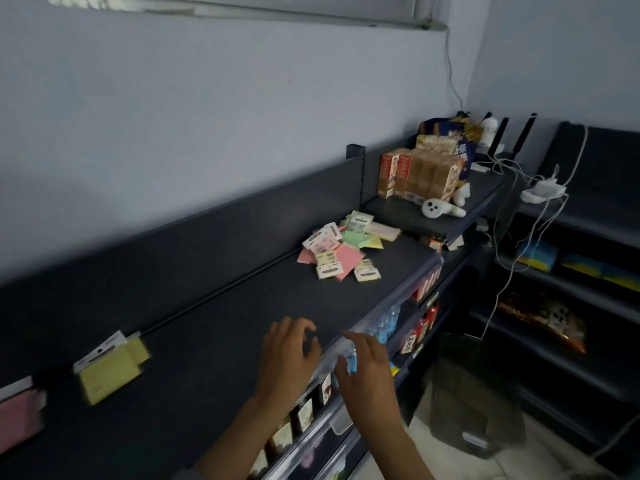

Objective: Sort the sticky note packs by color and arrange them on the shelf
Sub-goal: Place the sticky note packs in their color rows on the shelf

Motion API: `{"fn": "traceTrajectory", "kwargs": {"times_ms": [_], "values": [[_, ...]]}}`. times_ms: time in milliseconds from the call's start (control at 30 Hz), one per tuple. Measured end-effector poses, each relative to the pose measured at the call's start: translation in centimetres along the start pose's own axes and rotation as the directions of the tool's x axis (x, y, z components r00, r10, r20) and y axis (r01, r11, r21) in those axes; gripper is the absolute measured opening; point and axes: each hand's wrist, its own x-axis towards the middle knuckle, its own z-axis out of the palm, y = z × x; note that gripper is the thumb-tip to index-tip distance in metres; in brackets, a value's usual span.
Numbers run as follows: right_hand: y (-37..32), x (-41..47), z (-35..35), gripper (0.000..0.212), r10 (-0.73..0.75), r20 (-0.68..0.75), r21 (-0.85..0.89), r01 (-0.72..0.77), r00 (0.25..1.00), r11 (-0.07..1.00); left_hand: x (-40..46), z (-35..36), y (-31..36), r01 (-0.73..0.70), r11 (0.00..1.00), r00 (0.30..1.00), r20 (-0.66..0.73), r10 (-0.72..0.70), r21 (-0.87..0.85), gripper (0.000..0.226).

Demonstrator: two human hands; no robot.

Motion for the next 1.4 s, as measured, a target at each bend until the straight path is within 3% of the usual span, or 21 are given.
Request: {"fn": "traceTrajectory", "kwargs": {"times_ms": [367, 533, 667, 967, 1133, 1300, 1400], "values": [[8.3, 4.1, -6.3, 0.037, 0.058, -0.032, -0.045, -0.060, 0.998, 0.997, 5.3, 10.0, 8.6, -0.108, 0.991, 0.989, 0.087, 0.116, -0.084, 0.023], [12.0, 6.9, -6.4, 0.028, 0.083, -0.066, -0.043, -0.086, 0.994, 0.995, 8.4, 14.4, 10.2, -0.216, 0.976, 0.969, 0.117, 0.216, -0.011, 0.029], [13.1, 11.4, -7.0, 0.032, 0.050, -0.069, -0.055, -0.054, 0.996, 0.997, 12.6, 17.0, 10.9, -0.264, 0.963, 0.961, 0.072, 0.267, -0.046, 0.027], [14.5, 25.9, -6.9, 0.023, -0.057, -0.079, -0.125, 0.047, 0.995, 0.991, 25.8, 20.8, 11.5, -0.211, 0.974, 0.977, -0.002, 0.211, -0.081, 0.022], [16.9, 29.9, -5.3, 0.031, -0.007, -0.073, -0.144, -0.003, 0.997, 0.990, 29.3, 23.5, 10.1, -0.188, 0.979, 0.979, 0.061, 0.193, -0.076, 0.027], [19.2, 33.6, -3.5, 0.029, -0.064, 0.018, -0.278, 0.066, 0.998, 0.958, 31.5, 25.1, 9.5, -0.191, 0.979, 0.976, 0.092, 0.198, -0.074, 0.024], [19.7, 35.9, -2.7, 0.029, -0.006, 0.027, -0.205, 0.012, 1.000, 0.979, 32.9, 25.7, 8.8, -0.154, 0.987, 0.980, 0.116, 0.160, -0.052, 0.027]]}}
